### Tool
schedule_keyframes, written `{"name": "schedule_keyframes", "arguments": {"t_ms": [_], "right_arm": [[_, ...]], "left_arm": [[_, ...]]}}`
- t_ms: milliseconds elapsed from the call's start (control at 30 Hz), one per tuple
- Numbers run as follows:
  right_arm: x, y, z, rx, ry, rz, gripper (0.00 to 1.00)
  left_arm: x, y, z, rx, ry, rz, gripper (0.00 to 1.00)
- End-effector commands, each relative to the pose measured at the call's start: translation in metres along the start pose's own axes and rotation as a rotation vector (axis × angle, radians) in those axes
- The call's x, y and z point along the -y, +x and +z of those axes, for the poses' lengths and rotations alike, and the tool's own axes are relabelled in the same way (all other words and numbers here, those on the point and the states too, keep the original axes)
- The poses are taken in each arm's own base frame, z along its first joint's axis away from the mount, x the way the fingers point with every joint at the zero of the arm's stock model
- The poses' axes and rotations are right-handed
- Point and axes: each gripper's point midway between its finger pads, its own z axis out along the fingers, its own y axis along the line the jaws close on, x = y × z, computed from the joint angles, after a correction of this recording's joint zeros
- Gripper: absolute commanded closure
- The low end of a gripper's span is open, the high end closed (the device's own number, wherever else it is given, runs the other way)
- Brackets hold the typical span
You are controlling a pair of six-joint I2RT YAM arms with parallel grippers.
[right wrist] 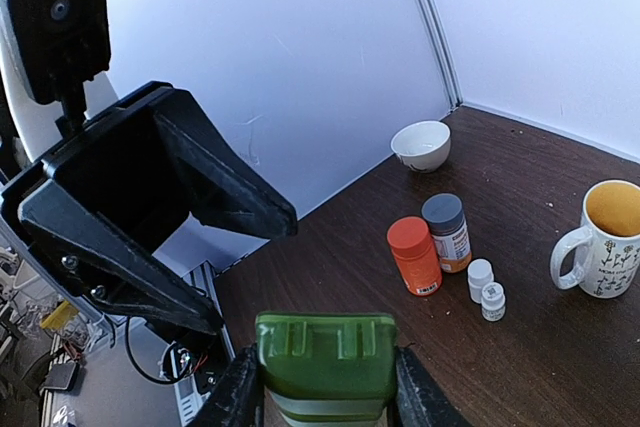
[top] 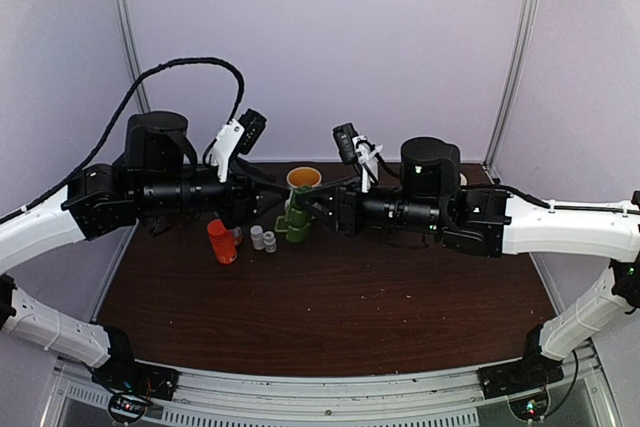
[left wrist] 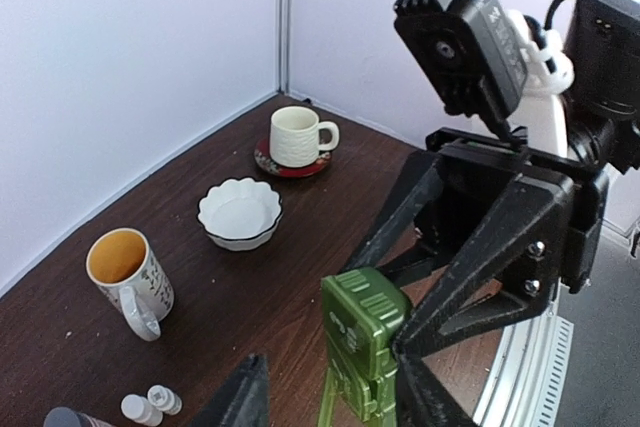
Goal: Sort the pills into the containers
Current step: Pass from the right arm to the left
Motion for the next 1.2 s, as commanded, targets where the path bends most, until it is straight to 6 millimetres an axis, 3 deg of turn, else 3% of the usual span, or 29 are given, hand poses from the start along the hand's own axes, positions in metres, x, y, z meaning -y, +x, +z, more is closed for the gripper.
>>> {"name": "schedule_keyframes", "arguments": {"t_ms": [0,133,233,400,500,767,1000,1067,1167], "right_arm": [[-0.008,-0.013,-0.01,0.051,-0.059,0.001,1.0],[-0.025,-0.017,-0.02,0.078,-0.191,-0.009,1.0],[-0.044,-0.018,-0.027,0.079,-0.325,-0.027,1.0],[-0.056,-0.02,-0.029,0.072,-0.389,-0.062,1.0],[-0.059,-0.022,-0.03,0.079,-0.402,-0.075,1.0],[-0.068,-0.023,-0.032,0.079,-0.461,-0.079,1.0],[-0.067,-0.024,-0.03,0.077,-0.449,-0.082,0.98],[-0.066,-0.023,-0.03,0.074,-0.449,-0.082,0.93],[-0.063,-0.022,-0.03,0.077,-0.435,-0.079,0.76]], "left_arm": [[0.01,-0.008,-0.01,0.078,0.152,-0.068,0.46],[0.019,-0.001,-0.02,0.115,0.306,-0.103,0.25],[0.033,0.003,-0.022,0.102,0.421,-0.098,0.16],[0.057,0.005,-0.021,0.067,0.591,-0.084,0.13],[0.061,0.008,-0.02,0.059,0.621,-0.079,0.13],[0.064,0.012,-0.009,0.023,0.651,-0.095,0.18],[0.068,0.013,-0.003,-0.007,0.667,-0.098,0.41],[0.067,0.013,-0.004,-0.004,0.656,-0.092,0.47],[0.064,0.011,-0.006,0.008,0.634,-0.083,0.49]]}}
